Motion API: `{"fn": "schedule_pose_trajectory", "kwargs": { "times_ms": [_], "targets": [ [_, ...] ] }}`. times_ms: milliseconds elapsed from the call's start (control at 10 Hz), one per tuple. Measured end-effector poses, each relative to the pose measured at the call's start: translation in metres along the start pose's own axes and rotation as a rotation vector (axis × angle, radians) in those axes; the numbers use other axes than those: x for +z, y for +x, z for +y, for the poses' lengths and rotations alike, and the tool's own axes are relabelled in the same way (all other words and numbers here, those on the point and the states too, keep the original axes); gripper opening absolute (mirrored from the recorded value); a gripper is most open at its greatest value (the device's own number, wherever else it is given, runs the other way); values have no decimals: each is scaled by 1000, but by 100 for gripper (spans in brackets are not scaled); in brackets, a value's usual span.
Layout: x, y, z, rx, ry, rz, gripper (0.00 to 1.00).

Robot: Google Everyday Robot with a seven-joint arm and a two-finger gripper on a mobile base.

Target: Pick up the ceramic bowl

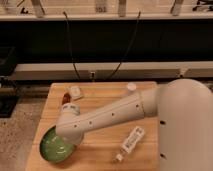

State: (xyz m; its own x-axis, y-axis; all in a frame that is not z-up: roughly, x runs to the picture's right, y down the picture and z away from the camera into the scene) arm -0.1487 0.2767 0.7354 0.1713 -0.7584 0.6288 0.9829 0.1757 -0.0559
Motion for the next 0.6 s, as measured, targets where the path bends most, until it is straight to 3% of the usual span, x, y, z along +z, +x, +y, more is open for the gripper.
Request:
{"fn": "schedule_pose_trajectory", "kwargs": {
  "times_ms": [600],
  "targets": [
    [-41,33,15,4,-10,49,2]
  ]
}}
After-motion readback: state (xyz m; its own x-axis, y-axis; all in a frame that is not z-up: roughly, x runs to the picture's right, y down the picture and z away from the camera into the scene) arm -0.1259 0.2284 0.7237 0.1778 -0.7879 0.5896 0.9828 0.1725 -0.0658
